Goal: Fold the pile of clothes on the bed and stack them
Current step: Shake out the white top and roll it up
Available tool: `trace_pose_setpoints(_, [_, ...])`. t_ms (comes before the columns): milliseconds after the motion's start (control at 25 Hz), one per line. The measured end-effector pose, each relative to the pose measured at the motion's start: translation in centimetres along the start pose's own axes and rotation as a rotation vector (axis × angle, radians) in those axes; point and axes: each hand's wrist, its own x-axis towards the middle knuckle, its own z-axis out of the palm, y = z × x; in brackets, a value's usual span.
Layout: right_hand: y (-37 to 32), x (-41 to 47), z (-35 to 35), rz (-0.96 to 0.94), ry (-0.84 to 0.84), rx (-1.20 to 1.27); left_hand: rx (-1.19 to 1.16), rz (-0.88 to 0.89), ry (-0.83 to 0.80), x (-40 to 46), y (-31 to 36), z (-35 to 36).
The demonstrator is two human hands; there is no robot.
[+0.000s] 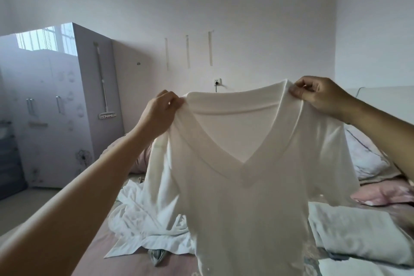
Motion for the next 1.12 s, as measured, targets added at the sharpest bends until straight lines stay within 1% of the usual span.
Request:
trace_pose_setpoints(40, [0.0, 0.0, 0.2, 0.065, -0.038, 0.034, -0.041, -0.064, -0.008, 0.2, 0.0, 0.5])
trace_pose_setpoints(120, [0.3, 0.1, 0.9, 0.265, -0.099, 0.149, -0.138, -0.205, -0.046, 0.2, 0.1, 1.9])
trace_pose_setpoints(240, [1.1, 0.0, 2.7, 0.563, -0.153, 0.333, -0.193, -0.359, -0.066, -0.1, -0.5, 4.1])
trace_pose_setpoints(320, [1.6, 0.0, 4.2, 0.689, -0.170, 0.410, -0.242, -0.482, -0.080, 0.0, -0.7, 5.6])
trace_pose_setpoints(400, [1.5, 0.2, 6.0, 0.762, -0.199, 0.485, -0.365, -0.612, -0.111, 0.1, -0.3, 7.3])
trace_pose_setpoints(440, [1.3, 0.3, 7.0, 0.775, -0.203, 0.485, -0.441, -0.655, -0.132, 0.2, 0.1, 8.3])
trace_pose_setpoints(520, [0.5, 0.5, 9.4, 0.745, -0.170, 0.467, -0.544, -0.682, -0.206, 0.1, 1.4, 10.1])
trace_pose_setpoints(680, [0.2, 0.9, 13.9, 0.525, -0.158, 0.418, -0.640, -0.643, -0.371, -1.2, 4.6, 12.5])
trace_pose_setpoints(800, [0.5, 0.7, 14.6, 0.408, -0.130, 0.349, -0.698, -0.681, -0.365, -1.5, 5.3, 12.7])
trace_pose_setpoints(880, [0.5, 0.3, 14.2, 0.357, -0.185, 0.344, -0.816, -0.728, -0.377, -1.4, 5.4, 12.3])
trace_pose_setpoints(960, [0.7, 0.1, 13.5, 0.330, -0.272, 0.332, -0.895, -0.725, -0.458, -1.5, 5.4, 11.9])
trace_pose_setpoints(1040, [1.4, 0.3, 13.0, 0.314, -0.296, 0.334, -0.906, -0.699, -0.506, -1.3, 4.8, 11.5])
trace_pose_setpoints(1080, [1.7, 0.4, 12.8, 0.309, -0.289, 0.327, -0.874, -0.662, -0.503, -1.3, 4.4, 11.3])
trace_pose_setpoints(1120, [1.9, 0.5, 12.5, 0.307, -0.278, 0.311, -0.777, -0.578, -0.467, -1.3, 3.7, 11.2])
